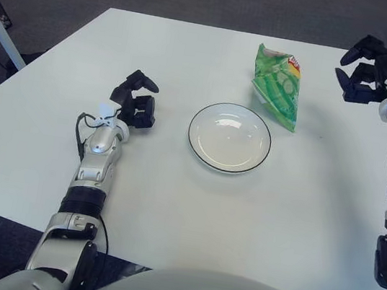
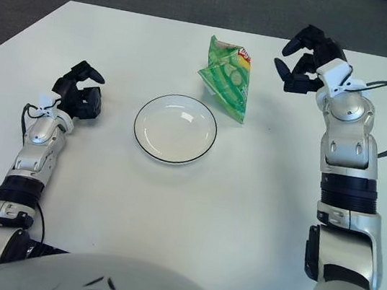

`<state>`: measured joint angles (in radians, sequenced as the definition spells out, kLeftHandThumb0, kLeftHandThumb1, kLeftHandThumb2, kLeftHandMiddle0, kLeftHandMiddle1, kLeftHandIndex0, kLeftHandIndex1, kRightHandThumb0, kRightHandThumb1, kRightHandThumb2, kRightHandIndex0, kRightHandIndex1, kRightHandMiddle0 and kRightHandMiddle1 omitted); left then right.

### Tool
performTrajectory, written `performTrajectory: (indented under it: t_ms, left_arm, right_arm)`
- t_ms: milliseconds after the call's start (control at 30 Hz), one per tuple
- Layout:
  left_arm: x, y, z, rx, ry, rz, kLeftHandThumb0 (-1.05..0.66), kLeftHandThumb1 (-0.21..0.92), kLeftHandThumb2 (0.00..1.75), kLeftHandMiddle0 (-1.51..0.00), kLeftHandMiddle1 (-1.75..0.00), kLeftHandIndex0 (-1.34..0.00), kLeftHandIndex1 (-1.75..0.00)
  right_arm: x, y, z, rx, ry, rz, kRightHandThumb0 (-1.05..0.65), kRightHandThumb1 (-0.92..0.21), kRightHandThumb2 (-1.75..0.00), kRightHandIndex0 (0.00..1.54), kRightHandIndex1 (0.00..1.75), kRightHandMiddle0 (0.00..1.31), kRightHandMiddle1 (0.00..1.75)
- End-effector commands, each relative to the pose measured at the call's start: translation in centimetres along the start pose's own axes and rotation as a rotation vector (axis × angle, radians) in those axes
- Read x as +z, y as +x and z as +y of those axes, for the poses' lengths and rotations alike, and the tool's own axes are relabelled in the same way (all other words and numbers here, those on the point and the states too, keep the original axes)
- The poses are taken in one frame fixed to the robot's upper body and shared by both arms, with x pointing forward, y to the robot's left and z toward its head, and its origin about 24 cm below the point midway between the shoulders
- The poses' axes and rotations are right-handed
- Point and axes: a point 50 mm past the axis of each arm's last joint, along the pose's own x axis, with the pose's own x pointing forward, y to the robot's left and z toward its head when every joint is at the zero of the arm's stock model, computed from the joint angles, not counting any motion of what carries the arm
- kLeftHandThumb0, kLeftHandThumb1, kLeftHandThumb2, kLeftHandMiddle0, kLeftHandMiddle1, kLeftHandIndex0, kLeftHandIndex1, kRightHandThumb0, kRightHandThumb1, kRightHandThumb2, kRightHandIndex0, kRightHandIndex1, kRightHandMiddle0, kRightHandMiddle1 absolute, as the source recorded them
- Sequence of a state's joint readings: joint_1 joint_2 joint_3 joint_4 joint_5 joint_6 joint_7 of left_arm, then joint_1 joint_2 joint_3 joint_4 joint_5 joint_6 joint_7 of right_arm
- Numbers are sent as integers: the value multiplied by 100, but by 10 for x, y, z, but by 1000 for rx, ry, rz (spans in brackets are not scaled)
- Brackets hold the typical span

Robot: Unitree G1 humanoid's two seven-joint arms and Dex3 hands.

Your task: Put the snack into the plate.

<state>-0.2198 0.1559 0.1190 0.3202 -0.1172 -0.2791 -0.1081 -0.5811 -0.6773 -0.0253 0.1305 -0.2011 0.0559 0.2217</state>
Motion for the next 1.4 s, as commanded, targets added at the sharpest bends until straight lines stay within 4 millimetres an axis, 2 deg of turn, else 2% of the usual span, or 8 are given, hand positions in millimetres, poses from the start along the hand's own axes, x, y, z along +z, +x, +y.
performTrajectory:
  t_ms: [0, 67, 133, 367, 567, 833, 1067, 1367]
  left_arm:
    - [-47, -39, -10, 39, -69, 202, -47, 36, 126, -121, -175, -58, -175]
    - [-47, -40, -10, 39, -68, 201, -47, 37, 125, -120, -175, -57, -175]
    - [-46, -40, -10, 39, -68, 201, -46, 38, 124, -120, -175, -57, -175]
    - [-46, -41, -10, 36, -68, 198, -46, 40, 122, -119, -175, -55, -175]
    - [-46, -42, -11, 35, -69, 194, -46, 40, 122, -119, -175, -55, -175]
    - [-46, -42, -11, 37, -65, 192, -46, 39, 122, -119, -175, -55, -175]
    - [-46, -42, -11, 36, -65, 190, -46, 39, 122, -119, -175, -56, -175]
    - [-45, -43, -11, 29, -68, 191, -46, 38, 123, -120, -175, -56, -175]
  right_arm:
    - [10, 5, -4, 42, -184, -114, -29, -77, -64, 32, 143, 12, 151]
    - [13, 7, -4, 58, -275, -162, -49, -70, -75, 32, 129, 5, 142]
    - [15, 9, -3, 72, -365, -208, -58, -68, -76, 30, 124, 3, 135]
    - [20, 15, 0, 126, -570, -310, -77, -80, -62, 20, 114, 0, 110]
    - [24, 23, 7, 172, -639, -353, -83, -89, -52, 11, 103, 0, 95]
    - [37, 32, 19, 226, -693, -427, -88, -92, -46, 1, 78, 0, 86]
    - [48, 45, 30, 291, -702, -458, -91, -92, -49, 0, 52, 0, 79]
    - [57, 59, 43, 342, -694, -480, -95, -92, -56, 0, 33, 0, 70]
